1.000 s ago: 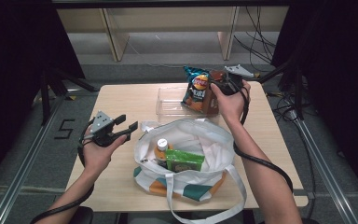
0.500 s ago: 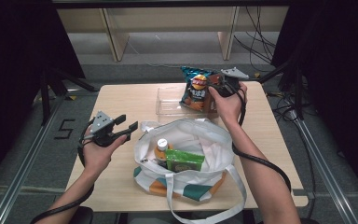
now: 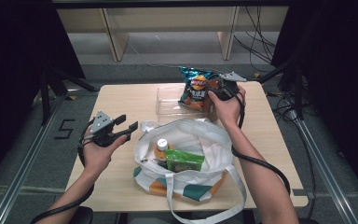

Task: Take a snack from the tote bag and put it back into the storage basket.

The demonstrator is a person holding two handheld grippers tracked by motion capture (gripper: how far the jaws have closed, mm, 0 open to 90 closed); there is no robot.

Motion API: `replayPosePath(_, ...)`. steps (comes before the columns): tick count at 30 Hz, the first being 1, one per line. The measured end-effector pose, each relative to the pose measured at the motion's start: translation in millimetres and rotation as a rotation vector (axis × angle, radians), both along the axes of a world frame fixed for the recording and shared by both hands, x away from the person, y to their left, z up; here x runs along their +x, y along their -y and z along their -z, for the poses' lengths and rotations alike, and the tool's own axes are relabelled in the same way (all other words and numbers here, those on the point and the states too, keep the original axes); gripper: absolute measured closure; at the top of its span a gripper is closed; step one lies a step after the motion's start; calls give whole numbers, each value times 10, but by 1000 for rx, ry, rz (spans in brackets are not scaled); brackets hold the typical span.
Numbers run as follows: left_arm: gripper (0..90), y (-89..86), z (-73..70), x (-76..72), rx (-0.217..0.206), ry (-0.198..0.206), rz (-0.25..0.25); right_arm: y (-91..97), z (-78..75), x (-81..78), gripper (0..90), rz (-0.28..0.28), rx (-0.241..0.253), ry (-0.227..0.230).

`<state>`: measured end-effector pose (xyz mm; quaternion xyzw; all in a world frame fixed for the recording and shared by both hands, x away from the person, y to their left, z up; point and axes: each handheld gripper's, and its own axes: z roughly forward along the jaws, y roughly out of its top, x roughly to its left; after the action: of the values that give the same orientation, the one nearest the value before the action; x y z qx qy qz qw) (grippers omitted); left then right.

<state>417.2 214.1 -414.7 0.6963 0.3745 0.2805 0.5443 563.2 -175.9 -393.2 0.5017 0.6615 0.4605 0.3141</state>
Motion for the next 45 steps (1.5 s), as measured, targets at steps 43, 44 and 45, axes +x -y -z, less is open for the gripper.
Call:
replayPosePath(43,404,6,43,-39,7,-10,-1,378,-185,-737,283,-107,64,-46)
replayPosePath(44,404,0,42,-25,11,6,10,402,-194,-752,283,-115,50,-43)
replayPosePath(45,404,2,39,-41,7,-9,-3,424,-203,-764,283,-124,42,-36)
